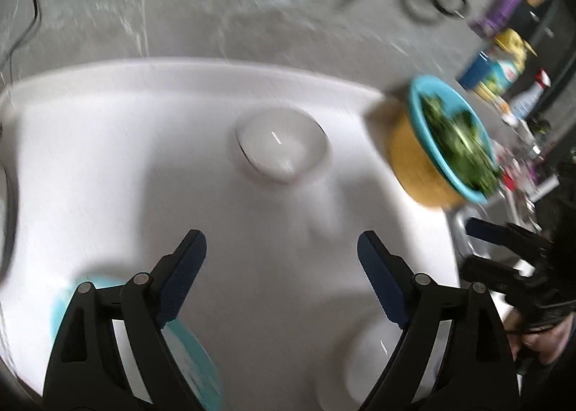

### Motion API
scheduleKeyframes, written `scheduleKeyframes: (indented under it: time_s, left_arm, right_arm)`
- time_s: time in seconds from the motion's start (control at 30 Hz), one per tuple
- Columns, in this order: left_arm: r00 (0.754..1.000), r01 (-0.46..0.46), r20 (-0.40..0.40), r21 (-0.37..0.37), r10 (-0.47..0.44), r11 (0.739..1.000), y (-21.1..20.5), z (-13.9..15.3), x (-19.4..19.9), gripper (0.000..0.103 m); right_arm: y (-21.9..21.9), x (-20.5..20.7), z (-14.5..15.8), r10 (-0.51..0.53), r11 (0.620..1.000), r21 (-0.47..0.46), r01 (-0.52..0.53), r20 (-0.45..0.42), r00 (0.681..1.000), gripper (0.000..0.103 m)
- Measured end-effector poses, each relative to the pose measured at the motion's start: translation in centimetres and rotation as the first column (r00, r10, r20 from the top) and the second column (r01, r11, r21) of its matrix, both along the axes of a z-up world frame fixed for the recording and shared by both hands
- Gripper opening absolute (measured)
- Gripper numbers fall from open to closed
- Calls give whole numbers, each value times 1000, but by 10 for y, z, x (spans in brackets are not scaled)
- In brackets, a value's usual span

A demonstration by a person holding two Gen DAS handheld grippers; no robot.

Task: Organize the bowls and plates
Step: 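Move both tools to the white plate and bowl stack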

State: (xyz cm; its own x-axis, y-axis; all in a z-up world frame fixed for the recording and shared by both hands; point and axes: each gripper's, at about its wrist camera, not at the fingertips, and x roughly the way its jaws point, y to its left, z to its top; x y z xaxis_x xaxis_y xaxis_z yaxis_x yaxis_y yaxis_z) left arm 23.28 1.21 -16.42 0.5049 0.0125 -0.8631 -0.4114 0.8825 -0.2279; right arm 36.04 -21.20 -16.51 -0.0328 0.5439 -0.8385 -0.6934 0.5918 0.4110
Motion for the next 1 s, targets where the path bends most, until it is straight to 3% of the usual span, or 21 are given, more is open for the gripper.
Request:
scheduleKeyframes:
  time_s: [0.17, 0.27, 0.53, 0.6, 0.67, 0.7, 0.77, 1.0]
  left_arm:
    - [997, -16, -70, 2, 16, 1000, 46, -27, 62, 86]
    - [993, -18, -119, 10, 19, 1000, 64, -50, 88, 86]
    - [981, -49, -188, -12, 46, 999, 90, -102, 116, 84]
    - [981, -32, -191, 2, 31, 999, 89, -109, 123, 77]
    - [979, -23, -203, 10, 24, 1000, 90, -115, 125, 53]
    - [977, -21, -211, 8, 23, 1000, 90, -118, 128, 50]
    - [975, -19, -221, 4, 20, 1000, 92, -126, 133, 48]
    - [975, 1, -224, 7, 1, 1000, 85, -138, 148, 47]
  right_arm:
    - [48, 50, -10, -33, 999, -6, 33, -9, 999, 88]
    - [81, 82, -35, -46, 998, -47, 42, -79, 996, 88]
    - [133, 99, -104, -15, 985, -172, -6, -120, 993, 83]
    - [138, 101, -117, -22, 984, -177, -4, -144, 989, 81]
    - [144, 99, -125, -15, 983, -186, -12, -144, 989, 79]
    - [145, 98, -130, -10, 981, -192, -19, -146, 989, 78]
    - [147, 97, -134, -10, 979, -203, -21, -150, 989, 73]
    - [151, 98, -141, -18, 978, -206, -13, -147, 989, 72]
